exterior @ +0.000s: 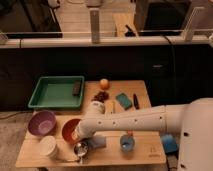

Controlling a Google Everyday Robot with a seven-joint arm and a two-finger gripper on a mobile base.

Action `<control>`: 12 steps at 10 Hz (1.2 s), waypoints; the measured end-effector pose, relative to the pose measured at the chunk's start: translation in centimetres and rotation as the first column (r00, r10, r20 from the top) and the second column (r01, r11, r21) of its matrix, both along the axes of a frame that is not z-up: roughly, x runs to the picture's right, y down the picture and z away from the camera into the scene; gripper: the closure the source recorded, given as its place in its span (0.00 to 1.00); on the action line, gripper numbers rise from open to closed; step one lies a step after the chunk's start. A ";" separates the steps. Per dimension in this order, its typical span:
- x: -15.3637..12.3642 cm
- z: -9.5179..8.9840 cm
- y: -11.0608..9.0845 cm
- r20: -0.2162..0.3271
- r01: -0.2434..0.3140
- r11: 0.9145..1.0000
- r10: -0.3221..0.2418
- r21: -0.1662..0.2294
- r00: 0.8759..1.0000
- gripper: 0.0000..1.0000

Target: Stack bowls on top of each other

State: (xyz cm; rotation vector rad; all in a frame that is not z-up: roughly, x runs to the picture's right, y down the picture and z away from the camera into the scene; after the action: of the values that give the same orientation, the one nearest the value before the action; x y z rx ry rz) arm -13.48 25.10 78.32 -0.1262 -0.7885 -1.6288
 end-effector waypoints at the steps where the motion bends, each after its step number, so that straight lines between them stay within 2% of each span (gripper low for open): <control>1: 0.1 -0.1 -0.2 -0.009 0.001 1.000 -0.001 0.003 1.000 0.47; 4: -0.3 -0.2 -0.3 -0.036 0.020 1.000 -0.019 0.010 0.999 0.22; 10: -0.3 0.0 -0.6 -0.085 0.050 0.998 -0.048 0.025 0.995 0.20; 12: -0.1 0.0 -1.3 -0.097 0.051 0.998 -0.048 0.030 0.994 0.20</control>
State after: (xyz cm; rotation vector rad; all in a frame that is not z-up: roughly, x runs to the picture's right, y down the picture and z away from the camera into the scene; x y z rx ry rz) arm -13.56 23.82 78.35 -0.2012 -0.6902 -1.6685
